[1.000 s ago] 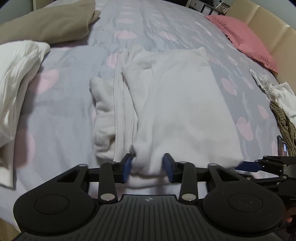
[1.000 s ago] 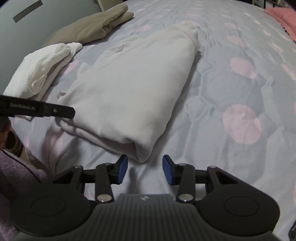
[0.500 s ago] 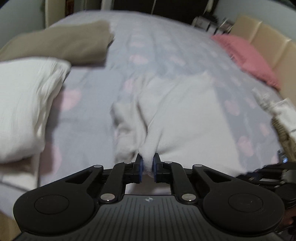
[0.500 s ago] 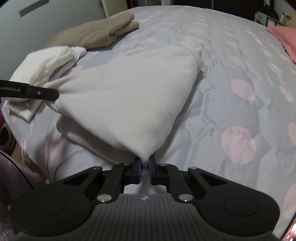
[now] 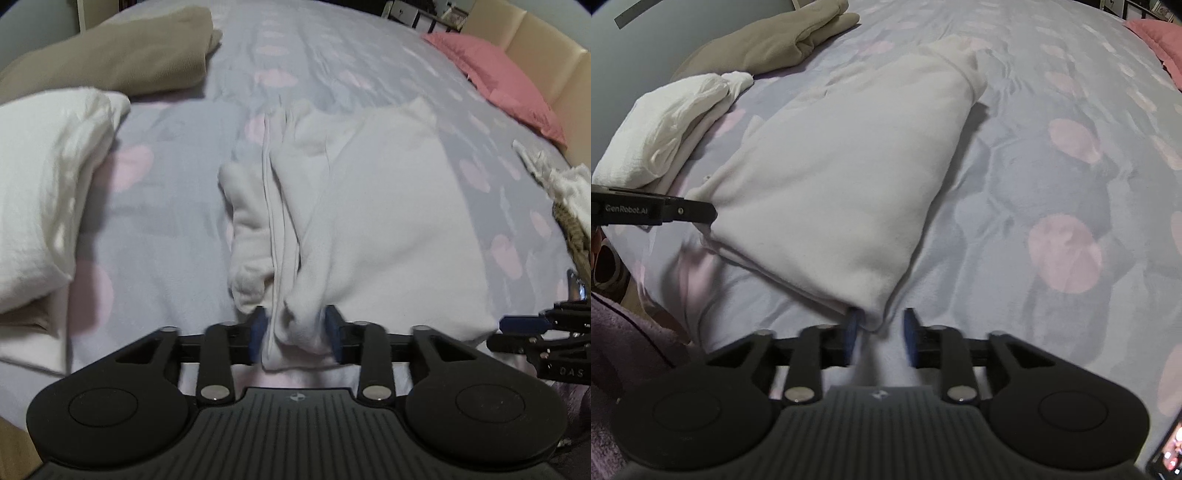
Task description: Fold clothes
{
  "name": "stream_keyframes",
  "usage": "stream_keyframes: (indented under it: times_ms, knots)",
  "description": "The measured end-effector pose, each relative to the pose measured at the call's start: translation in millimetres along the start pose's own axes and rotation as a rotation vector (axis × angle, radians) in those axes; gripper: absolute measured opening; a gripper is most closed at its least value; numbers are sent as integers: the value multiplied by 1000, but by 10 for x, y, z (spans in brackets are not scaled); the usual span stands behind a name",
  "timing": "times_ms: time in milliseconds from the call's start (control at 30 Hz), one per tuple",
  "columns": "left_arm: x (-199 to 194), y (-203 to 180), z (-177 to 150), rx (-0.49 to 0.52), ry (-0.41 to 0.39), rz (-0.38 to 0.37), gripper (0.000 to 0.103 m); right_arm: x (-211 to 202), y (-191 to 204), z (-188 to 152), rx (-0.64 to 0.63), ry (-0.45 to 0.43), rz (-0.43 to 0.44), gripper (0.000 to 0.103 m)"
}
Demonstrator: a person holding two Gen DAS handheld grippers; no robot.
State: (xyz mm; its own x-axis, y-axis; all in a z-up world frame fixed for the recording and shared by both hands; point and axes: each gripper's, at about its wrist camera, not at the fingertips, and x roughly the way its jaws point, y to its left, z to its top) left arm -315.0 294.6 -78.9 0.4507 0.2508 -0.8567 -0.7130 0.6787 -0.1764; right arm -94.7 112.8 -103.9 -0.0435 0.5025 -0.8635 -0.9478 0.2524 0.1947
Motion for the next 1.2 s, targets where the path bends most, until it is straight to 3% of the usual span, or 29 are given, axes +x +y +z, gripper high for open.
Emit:
stream_keyframes:
  times_ms: [167,233,400,533,600,767,867,1067,1200]
  knots:
    - [-113,28,280,-34,-67,-51,51,-264,-78,79,32,-69,-4,42]
    - [-46,-1,441,-25,-85,-34,53,-304,-134,151,51,-103,-21,46]
    - [218,-48,703,-14,-124,1,58,-210,-356,341,153,-139,-36,46]
    - [438,-26,744,-12,-124,35,66,-91,-526,467,228,-150,-21,47]
    - [555,-7,751,-4,-117,52,75,-22,-606,531,263,-149,-11,47]
    - [780,59,754,-3,-105,111,75,198,-701,666,308,-129,21,47]
    - [873,137,734,-35,-83,137,81,321,-724,752,312,-125,55,48]
    - [968,331,685,-178,-60,59,84,525,-849,901,341,-129,101,55]
    - [1016,368,721,-217,-64,12,84,677,-971,939,412,-131,158,56]
